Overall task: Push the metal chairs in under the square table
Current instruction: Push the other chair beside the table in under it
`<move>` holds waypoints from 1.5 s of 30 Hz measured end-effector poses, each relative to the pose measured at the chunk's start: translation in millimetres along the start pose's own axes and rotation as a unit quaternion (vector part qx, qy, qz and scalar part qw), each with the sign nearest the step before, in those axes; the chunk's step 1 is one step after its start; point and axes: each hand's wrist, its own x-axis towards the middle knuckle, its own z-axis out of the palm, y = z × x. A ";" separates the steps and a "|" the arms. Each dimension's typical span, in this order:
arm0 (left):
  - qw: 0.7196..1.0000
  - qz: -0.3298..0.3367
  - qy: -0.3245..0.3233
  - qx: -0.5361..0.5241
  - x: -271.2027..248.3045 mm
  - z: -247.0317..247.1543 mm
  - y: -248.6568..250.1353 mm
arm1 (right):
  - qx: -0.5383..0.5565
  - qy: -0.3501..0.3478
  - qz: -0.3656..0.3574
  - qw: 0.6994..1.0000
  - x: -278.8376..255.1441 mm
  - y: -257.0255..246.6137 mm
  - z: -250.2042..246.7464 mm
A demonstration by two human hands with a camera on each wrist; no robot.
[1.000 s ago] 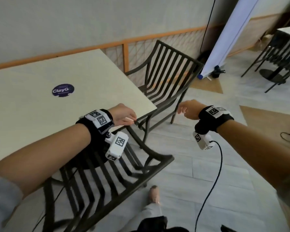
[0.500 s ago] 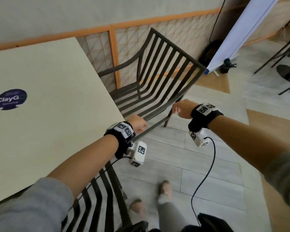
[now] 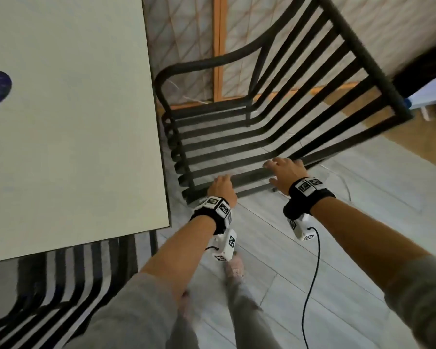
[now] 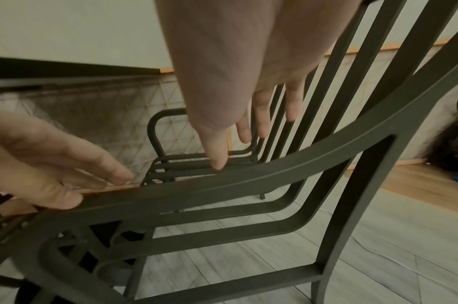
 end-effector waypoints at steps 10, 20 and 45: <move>1.000 -0.011 -0.008 -0.014 59.2 21.4 -8.9 | -0.015 -0.045 -0.085 0.995 53.8 25.8 38.6; 0.996 -0.064 0.059 0.011 88.9 -16.1 -43.1 | 0.052 -0.036 -0.087 0.994 87.5 -24.1 28.2; 0.983 -0.098 0.151 0.029 68.1 -0.9 -76.8 | 0.056 0.005 -0.087 0.995 77.4 -71.9 36.9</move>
